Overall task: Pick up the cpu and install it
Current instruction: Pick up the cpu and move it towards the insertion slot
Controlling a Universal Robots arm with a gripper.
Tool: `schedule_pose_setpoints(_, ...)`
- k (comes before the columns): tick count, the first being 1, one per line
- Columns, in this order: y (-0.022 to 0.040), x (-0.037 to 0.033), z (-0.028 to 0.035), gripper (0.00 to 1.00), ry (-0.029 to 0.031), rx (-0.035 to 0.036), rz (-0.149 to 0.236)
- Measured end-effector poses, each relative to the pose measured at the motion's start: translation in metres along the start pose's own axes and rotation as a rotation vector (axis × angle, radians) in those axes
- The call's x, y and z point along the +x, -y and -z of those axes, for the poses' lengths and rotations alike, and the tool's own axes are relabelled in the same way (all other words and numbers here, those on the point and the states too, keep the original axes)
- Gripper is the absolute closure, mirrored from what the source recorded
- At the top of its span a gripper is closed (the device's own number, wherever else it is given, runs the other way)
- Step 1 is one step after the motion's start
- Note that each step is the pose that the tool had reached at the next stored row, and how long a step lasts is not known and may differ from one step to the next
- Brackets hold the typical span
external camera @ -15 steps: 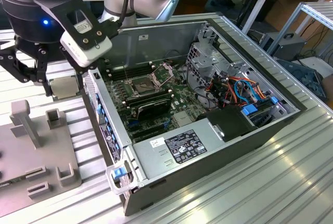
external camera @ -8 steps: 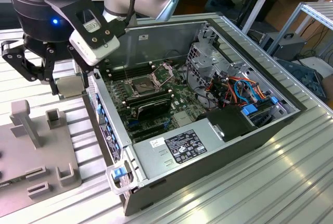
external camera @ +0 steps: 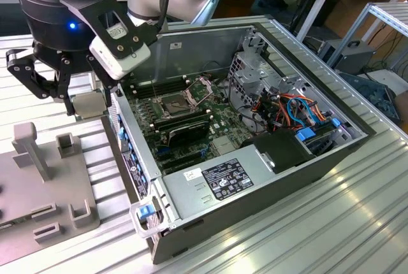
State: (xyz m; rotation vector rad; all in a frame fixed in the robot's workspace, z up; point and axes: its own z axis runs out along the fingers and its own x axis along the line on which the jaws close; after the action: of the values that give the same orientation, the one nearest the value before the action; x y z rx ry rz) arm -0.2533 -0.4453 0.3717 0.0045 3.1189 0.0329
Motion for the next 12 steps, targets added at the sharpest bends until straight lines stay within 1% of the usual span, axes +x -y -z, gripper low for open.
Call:
schedule_pose_setpoints(4,0.0,-0.004,-0.0001,0.45,0.0,0.0,0.0)
schedule_pose_setpoints(8,0.0,-0.0095,-0.0003,0.45,-0.0001,0.0001,0.0)
schedule_pose_setpoints(10,0.0,-0.0126,-0.0003,0.45,-0.0001,0.0001,0.0)
schedule_pose_setpoints(12,0.0,-0.0178,-0.0005,0.45,-0.0001,0.0001,0.0)
